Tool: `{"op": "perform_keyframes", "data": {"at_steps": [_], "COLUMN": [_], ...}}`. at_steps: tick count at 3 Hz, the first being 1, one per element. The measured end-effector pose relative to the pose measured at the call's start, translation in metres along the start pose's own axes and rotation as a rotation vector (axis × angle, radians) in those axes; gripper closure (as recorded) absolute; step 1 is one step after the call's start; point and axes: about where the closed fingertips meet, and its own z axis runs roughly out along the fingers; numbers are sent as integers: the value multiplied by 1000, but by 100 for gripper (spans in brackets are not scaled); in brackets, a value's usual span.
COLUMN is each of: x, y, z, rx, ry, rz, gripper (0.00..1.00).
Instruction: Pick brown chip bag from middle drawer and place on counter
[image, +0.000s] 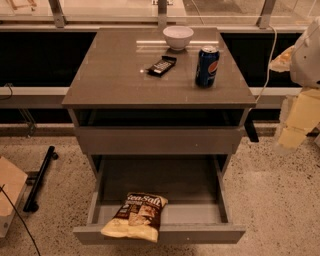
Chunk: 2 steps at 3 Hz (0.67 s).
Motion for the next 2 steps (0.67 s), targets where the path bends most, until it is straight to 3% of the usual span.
{"op": "perform_keyframes", "data": {"at_steps": [2], "x": [-3], "y": [2], "z": [10], "rx": [6], "ry": [-28], "rz": [9], "gripper": [0]}}
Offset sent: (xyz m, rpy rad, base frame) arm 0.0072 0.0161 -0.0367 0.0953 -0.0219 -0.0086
